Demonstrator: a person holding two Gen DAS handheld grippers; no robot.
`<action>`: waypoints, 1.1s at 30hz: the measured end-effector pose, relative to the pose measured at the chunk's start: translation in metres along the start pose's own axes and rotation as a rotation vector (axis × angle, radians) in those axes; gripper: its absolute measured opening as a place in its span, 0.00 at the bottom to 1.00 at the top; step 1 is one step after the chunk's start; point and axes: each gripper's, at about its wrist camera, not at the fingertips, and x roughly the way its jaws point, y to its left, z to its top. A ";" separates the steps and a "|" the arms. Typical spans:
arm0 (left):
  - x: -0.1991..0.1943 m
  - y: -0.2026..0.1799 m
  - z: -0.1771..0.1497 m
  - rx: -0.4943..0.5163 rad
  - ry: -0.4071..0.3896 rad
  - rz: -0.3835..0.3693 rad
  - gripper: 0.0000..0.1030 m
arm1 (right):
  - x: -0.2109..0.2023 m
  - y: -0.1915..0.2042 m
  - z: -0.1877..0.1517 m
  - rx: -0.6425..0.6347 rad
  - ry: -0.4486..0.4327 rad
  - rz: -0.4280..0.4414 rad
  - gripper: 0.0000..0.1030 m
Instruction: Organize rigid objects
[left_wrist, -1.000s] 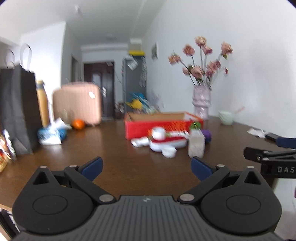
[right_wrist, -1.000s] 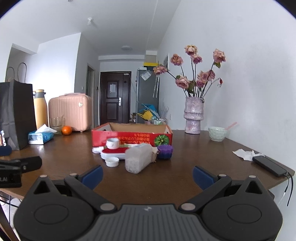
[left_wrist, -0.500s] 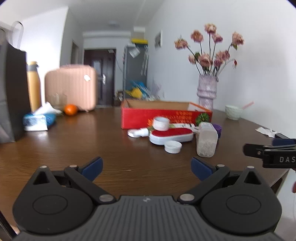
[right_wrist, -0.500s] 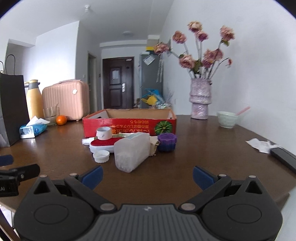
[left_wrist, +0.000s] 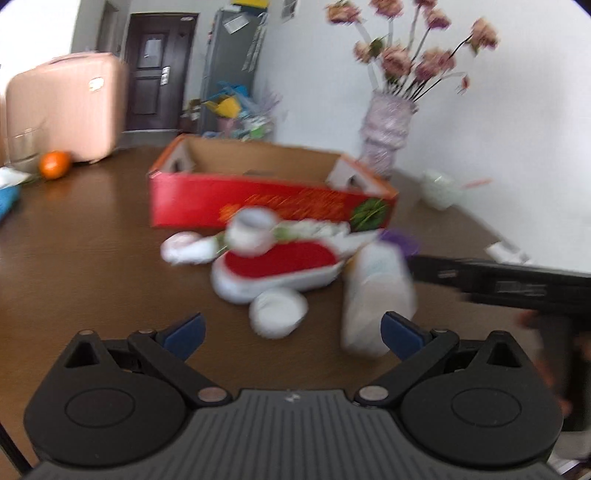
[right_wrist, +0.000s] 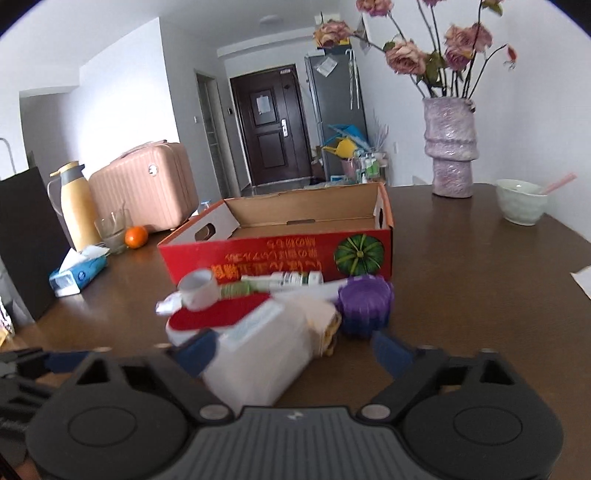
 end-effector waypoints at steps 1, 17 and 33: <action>0.002 -0.005 0.002 0.004 -0.013 -0.016 0.99 | 0.008 -0.004 0.006 0.012 0.011 0.008 0.74; 0.044 -0.020 0.000 -0.006 0.086 -0.188 0.43 | 0.049 -0.028 0.016 0.132 0.111 0.306 0.28; -0.023 0.098 -0.020 -0.216 0.109 -0.244 0.55 | 0.036 0.021 -0.008 0.075 0.184 0.385 0.19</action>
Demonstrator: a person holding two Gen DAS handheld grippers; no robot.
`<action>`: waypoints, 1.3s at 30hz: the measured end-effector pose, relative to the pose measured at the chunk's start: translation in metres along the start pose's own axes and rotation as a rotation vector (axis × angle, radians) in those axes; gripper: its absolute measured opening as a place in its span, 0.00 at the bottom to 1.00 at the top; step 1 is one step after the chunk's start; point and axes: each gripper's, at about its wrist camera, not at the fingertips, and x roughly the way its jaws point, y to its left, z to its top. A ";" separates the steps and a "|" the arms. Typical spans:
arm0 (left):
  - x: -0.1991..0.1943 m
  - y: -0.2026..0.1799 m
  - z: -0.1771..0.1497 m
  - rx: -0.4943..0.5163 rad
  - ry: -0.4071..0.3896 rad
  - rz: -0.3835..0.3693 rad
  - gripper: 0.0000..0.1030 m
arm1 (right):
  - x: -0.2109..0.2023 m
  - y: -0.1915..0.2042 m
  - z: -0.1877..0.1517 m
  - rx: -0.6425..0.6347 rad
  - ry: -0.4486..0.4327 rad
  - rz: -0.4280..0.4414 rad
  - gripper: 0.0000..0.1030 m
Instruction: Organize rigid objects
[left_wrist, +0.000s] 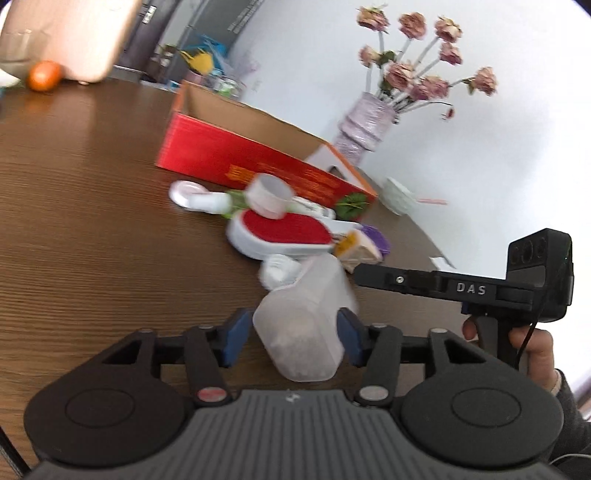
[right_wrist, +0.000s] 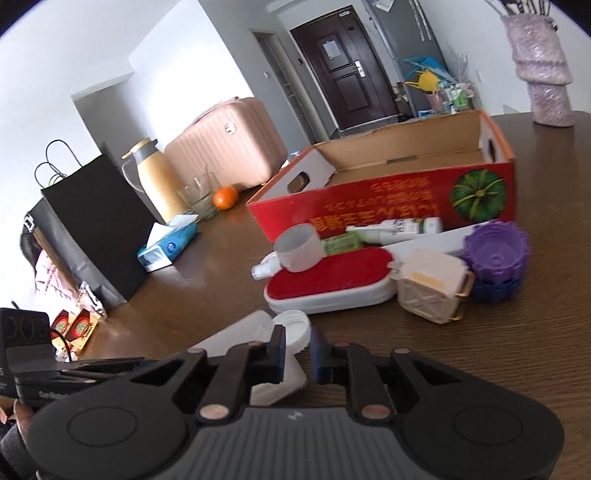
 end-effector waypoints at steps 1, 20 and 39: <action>-0.003 0.003 -0.001 -0.002 -0.009 0.007 0.56 | 0.004 0.003 0.000 -0.005 0.002 0.011 0.25; -0.006 -0.013 -0.016 0.022 -0.022 -0.083 0.34 | -0.024 0.012 -0.049 0.158 0.022 0.014 0.27; 0.015 0.004 -0.024 -0.107 0.089 -0.119 0.56 | -0.021 -0.007 -0.073 0.422 0.015 0.049 0.47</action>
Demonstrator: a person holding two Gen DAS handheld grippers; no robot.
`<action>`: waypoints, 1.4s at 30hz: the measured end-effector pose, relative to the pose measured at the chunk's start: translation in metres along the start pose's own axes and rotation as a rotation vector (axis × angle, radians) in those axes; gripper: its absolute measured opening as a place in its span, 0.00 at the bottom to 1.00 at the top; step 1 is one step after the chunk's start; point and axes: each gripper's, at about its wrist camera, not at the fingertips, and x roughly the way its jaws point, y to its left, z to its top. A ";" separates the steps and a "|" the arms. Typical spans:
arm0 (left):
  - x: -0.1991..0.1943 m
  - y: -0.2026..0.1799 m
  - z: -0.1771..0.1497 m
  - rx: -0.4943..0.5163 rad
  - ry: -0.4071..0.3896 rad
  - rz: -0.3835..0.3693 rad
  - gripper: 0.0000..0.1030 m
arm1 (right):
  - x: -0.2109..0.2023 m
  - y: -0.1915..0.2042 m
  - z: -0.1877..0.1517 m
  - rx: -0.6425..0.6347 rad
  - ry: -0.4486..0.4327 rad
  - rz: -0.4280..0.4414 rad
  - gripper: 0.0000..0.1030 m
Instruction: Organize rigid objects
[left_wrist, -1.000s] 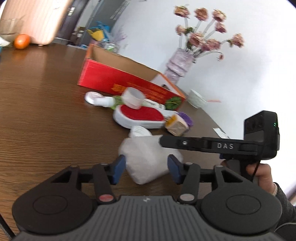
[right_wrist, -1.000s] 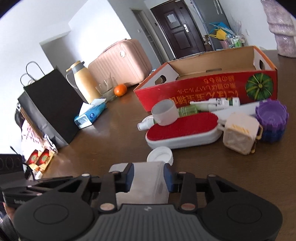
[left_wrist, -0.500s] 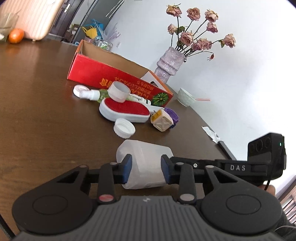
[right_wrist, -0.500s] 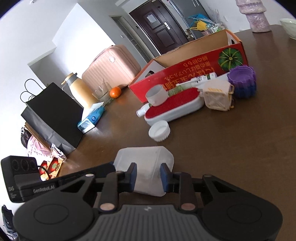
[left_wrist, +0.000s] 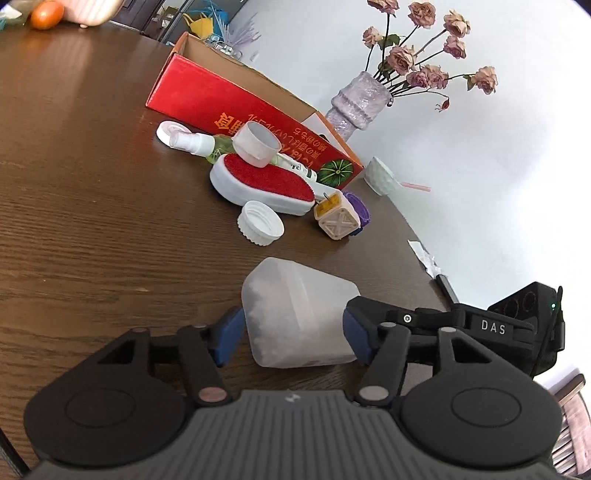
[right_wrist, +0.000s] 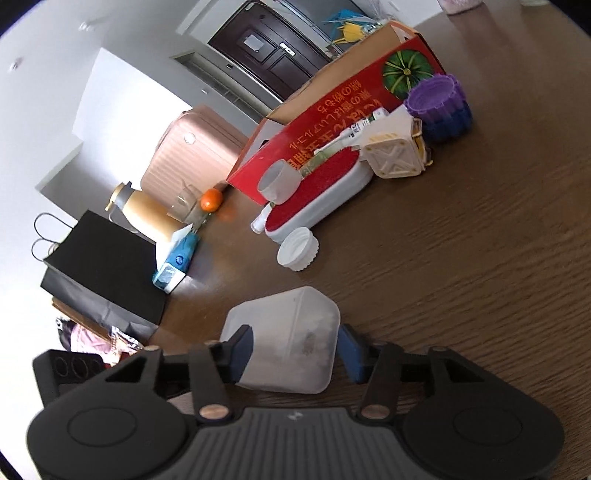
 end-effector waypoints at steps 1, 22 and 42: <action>0.001 0.001 0.000 -0.007 0.001 -0.012 0.55 | 0.001 -0.002 0.000 0.019 -0.002 0.008 0.46; 0.010 -0.054 0.113 0.078 -0.144 0.003 0.26 | -0.012 0.033 0.107 -0.045 -0.111 -0.014 0.18; 0.207 0.014 0.337 0.007 -0.065 0.120 0.27 | 0.164 -0.009 0.363 -0.111 -0.072 -0.201 0.18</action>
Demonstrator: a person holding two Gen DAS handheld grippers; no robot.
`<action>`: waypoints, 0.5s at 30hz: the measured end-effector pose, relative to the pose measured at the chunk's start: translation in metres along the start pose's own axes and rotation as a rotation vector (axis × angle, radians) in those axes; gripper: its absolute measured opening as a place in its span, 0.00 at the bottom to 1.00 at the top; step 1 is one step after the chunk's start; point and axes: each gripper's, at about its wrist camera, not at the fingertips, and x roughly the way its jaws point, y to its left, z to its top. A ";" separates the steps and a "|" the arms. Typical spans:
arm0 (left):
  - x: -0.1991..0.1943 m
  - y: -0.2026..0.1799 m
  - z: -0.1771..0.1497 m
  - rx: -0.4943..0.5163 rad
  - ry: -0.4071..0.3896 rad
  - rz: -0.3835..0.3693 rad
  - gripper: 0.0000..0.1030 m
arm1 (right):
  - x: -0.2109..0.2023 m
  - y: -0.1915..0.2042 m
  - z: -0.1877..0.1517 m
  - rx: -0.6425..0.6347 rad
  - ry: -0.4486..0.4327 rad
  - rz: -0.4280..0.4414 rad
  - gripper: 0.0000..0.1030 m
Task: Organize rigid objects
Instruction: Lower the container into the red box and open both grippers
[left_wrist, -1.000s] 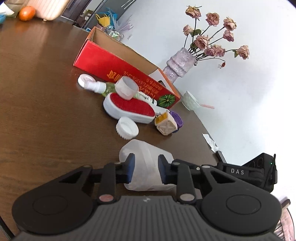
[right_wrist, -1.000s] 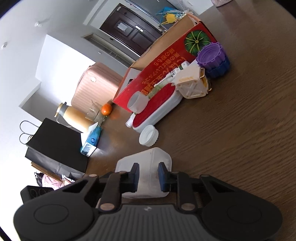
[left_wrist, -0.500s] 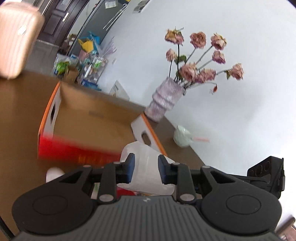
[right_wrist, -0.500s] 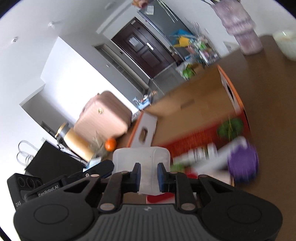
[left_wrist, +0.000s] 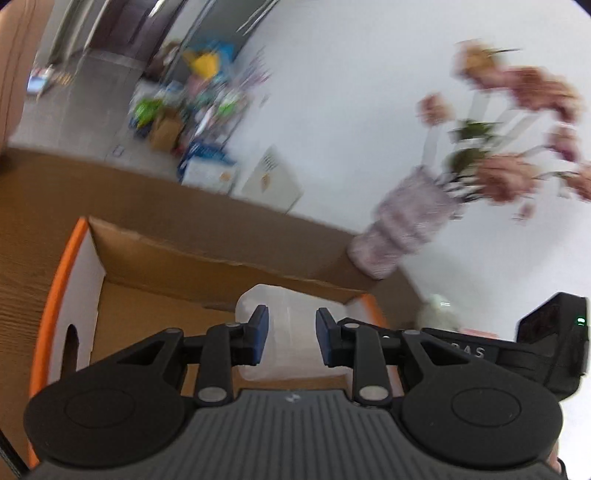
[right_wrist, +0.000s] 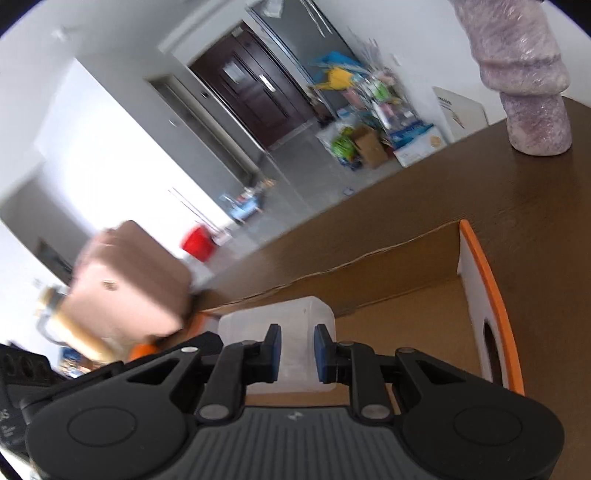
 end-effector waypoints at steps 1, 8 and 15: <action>0.011 0.009 0.003 -0.016 0.014 0.011 0.27 | 0.014 -0.003 0.003 -0.002 0.019 -0.017 0.18; 0.043 0.035 0.000 -0.046 0.062 0.029 0.46 | 0.046 -0.001 0.002 -0.045 0.037 -0.055 0.24; 0.001 0.008 0.001 0.058 0.026 0.096 0.47 | 0.001 0.019 0.004 -0.094 -0.016 -0.094 0.24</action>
